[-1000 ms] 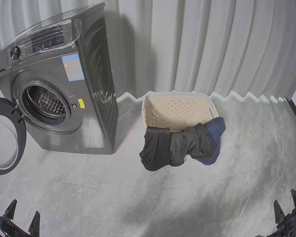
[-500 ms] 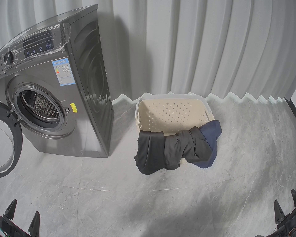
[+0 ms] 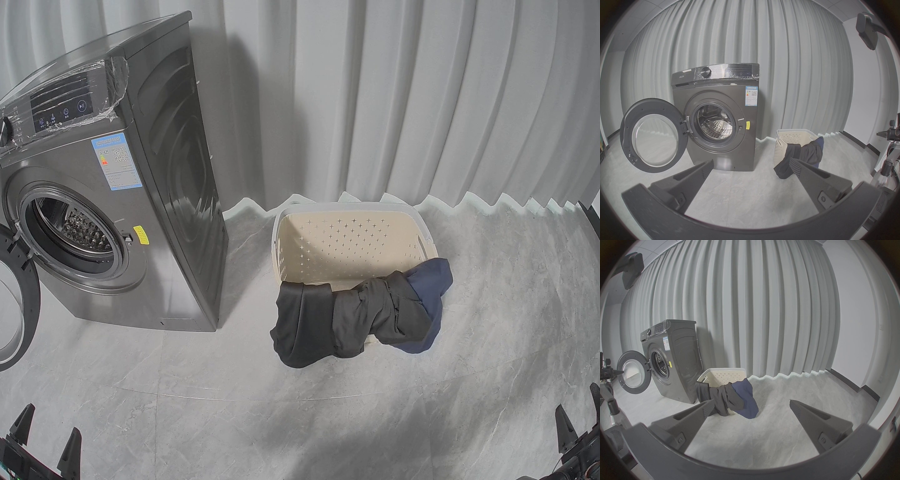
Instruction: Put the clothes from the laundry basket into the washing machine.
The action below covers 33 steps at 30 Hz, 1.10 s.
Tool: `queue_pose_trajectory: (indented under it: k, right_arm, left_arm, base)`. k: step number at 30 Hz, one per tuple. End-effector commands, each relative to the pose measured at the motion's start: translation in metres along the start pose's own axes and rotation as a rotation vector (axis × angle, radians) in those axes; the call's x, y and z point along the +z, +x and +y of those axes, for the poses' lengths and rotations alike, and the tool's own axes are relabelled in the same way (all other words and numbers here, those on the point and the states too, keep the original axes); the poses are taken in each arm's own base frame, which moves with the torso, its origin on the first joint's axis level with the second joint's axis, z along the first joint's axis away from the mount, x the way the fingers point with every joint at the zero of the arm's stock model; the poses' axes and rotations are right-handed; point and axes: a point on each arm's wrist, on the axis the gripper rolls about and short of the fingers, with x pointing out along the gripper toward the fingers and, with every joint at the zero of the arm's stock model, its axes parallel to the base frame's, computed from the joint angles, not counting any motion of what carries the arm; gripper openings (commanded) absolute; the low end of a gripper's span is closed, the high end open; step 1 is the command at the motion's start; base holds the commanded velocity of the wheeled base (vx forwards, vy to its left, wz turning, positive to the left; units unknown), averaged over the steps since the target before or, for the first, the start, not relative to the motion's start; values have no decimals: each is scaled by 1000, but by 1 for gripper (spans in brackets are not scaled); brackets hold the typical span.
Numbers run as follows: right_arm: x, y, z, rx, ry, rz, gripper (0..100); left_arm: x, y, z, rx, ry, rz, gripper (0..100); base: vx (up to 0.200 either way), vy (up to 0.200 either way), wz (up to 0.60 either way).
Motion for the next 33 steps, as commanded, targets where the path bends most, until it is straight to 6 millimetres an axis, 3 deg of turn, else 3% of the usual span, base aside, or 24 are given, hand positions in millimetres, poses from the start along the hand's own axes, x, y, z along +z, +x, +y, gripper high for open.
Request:
queue_pose_trajectory:
  k: [1, 13, 25, 33]
  right_arm:
    - [-5, 0, 0, 1, 0, 0, 100]
    - [-5, 0, 0, 1, 0, 0, 100]
    - [-5, 0, 0, 1, 0, 0, 100]
    - [-5, 0, 0, 1, 0, 0, 100]
  left_arm:
    - [-4, 0, 0, -1, -1, -3, 100]
    - [-4, 0, 0, -1, 1, -3, 100]
    - [-4, 0, 0, -1, -1, -3, 100]
    - [-4, 0, 0, -1, 1, -3, 100]
  base:
    - [0, -200, 0]
    - [0, -200, 0]
    - [0, 0, 0]
    - [200, 0, 0]
